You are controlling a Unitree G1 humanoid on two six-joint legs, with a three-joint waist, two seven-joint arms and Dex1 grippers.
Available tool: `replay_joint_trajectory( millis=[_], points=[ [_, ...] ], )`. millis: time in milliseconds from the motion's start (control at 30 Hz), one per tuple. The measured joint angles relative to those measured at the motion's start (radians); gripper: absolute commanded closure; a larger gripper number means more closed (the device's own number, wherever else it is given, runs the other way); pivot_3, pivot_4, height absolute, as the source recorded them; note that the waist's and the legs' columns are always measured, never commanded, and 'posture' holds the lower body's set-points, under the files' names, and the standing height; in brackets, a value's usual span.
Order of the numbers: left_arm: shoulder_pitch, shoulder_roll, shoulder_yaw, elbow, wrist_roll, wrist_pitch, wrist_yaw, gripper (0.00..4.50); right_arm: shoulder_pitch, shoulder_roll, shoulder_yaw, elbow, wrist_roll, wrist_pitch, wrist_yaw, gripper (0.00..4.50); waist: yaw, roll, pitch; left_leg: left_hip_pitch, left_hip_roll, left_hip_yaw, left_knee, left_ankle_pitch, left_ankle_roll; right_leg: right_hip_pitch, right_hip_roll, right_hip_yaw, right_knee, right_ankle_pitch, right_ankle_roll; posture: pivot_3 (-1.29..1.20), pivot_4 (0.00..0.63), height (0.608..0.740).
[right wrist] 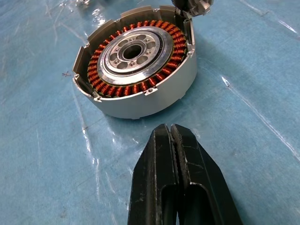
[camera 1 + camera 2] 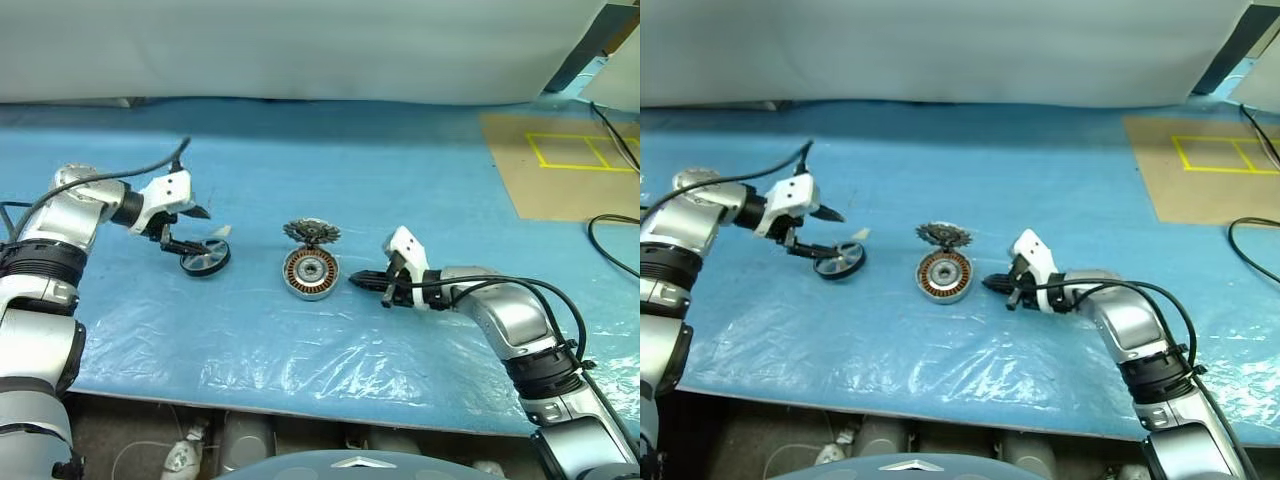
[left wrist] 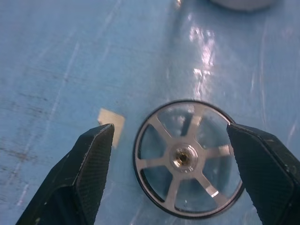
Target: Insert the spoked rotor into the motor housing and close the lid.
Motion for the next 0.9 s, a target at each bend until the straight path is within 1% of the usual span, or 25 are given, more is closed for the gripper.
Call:
replay_joint_trajectory(
  millis=[167,433,900],
  points=[
    [-0.057,-0.022,-0.014,0.106,0.066,-0.111,-0.019,0.45,0.031,0.000,-0.014,-0.033,0.009,0.011,-0.024,4.49,0.006,0.000,0.000,0.000,0.000,-0.001,0.000,0.000,0.000,0.001,-0.001,-0.001,0.000,0.000,0.000,0.00,0.150,0.740],
    [-0.089,-0.085,-0.032,0.229,0.146,-0.186,-0.008,0.45,0.049,-0.013,-0.014,-0.035,0.006,0.019,-0.046,4.49,0.006,0.000,0.000,0.000,0.000,-0.001,0.000,0.000,0.000,0.001,-0.001,-0.001,0.000,0.000,0.000,0.00,0.150,0.740],
    [-0.101,-0.092,-0.022,0.264,0.177,-0.235,-0.010,0.45,0.058,-0.017,-0.014,-0.035,0.006,0.021,-0.063,4.49,0.005,0.000,0.000,0.000,0.000,-0.002,0.001,0.000,0.000,0.001,-0.001,-0.002,0.000,0.000,0.000,0.00,0.150,0.740]
  ],
)
